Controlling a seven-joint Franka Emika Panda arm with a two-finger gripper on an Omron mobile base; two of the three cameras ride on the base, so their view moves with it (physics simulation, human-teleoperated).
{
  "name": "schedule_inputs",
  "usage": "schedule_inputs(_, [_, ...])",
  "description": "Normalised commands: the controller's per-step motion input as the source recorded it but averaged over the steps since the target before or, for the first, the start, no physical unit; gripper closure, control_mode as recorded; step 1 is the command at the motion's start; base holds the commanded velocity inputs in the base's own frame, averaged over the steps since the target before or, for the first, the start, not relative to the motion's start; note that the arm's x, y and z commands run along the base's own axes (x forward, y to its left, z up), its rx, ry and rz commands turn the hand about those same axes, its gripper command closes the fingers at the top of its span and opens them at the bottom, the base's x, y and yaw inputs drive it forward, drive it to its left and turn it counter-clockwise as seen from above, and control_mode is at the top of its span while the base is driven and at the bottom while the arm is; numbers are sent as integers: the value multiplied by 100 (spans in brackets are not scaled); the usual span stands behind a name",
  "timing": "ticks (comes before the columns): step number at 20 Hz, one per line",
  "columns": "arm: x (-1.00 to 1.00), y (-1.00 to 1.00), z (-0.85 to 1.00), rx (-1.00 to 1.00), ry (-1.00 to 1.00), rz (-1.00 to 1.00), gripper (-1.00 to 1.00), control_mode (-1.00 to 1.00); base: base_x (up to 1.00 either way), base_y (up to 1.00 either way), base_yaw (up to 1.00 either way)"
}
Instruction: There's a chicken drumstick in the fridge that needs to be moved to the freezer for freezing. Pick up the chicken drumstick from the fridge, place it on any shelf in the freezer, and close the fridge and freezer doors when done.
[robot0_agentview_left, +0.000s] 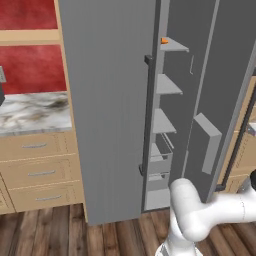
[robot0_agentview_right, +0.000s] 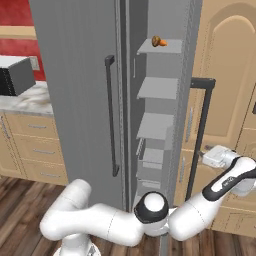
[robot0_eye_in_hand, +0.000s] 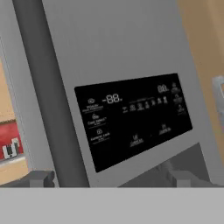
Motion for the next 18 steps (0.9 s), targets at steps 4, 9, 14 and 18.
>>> schedule_inputs(4, [35, 33, -16, 0, 5, 0, -100, -100, 0, 0, 0])
schedule_inputs(9, [-20, 95, -23, 0, 1, -2, -100, -100, 0, 0, 0])
schedule_inputs(14, [-57, 100, -30, 2, -3, -11, -100, -100, 0, 0, 0])
schedule_inputs(18, [-67, 100, -28, 12, -4, -22, -100, -100, 0, 0, 0])
